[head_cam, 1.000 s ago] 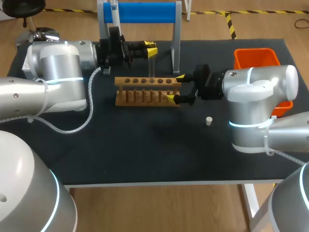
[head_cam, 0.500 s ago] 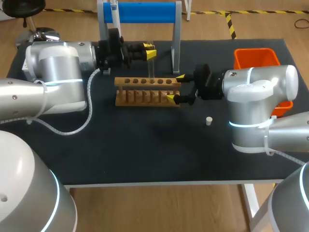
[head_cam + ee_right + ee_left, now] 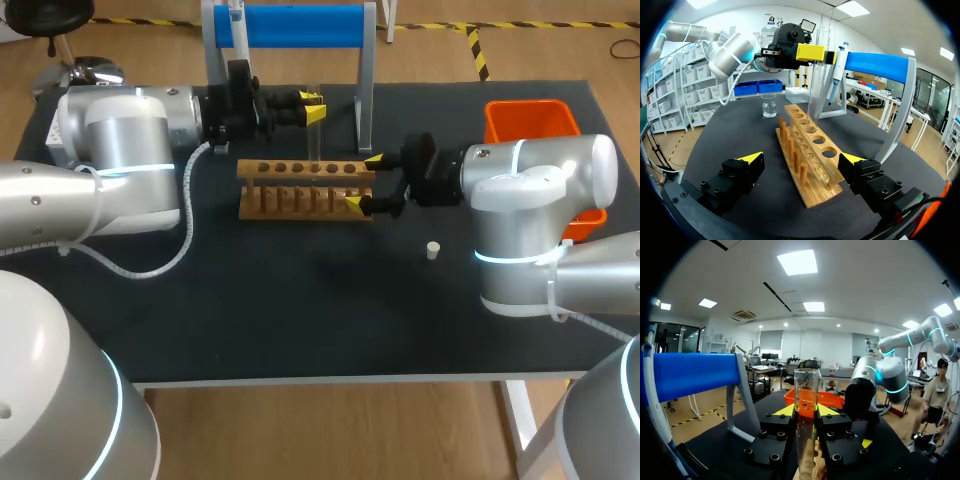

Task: Invert the test tube, pick up the pipette, mount the tip to pipette, aspirate from beaker and dispense into the tube, eject the tip, return the pipette, and cap with the stopper.

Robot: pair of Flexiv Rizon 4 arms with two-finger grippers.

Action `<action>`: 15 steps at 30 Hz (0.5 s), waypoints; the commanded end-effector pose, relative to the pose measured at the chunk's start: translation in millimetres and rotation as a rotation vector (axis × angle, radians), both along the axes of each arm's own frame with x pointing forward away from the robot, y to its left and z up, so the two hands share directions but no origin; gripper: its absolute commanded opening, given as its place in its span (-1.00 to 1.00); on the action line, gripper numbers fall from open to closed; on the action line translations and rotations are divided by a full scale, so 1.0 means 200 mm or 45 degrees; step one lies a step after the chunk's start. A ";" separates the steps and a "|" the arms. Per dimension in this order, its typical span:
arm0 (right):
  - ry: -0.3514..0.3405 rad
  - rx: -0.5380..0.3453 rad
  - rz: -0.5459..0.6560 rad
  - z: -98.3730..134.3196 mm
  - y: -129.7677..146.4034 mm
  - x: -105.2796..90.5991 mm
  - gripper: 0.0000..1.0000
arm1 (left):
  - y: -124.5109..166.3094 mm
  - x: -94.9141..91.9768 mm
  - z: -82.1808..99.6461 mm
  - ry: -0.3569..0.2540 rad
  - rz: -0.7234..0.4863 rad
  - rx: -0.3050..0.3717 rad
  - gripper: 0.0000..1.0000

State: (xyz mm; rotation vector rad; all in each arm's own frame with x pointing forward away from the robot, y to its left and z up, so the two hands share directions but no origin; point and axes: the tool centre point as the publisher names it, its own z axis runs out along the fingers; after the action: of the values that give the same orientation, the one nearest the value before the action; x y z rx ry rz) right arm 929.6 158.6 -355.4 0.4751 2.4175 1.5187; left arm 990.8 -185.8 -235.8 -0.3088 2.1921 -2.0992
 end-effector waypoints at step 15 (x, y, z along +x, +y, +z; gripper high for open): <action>0.002 -0.001 0.003 0.00 0.00 0.00 1.00 | -0.01 0.00 -0.03 -0.039 0.004 0.018 -1.00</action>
State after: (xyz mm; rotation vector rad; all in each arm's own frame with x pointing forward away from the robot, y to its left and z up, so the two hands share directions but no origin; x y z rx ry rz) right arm 929.6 158.6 -355.4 0.4751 2.4175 1.5187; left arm 990.2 -186.7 -241.8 -0.2772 2.1901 -2.0743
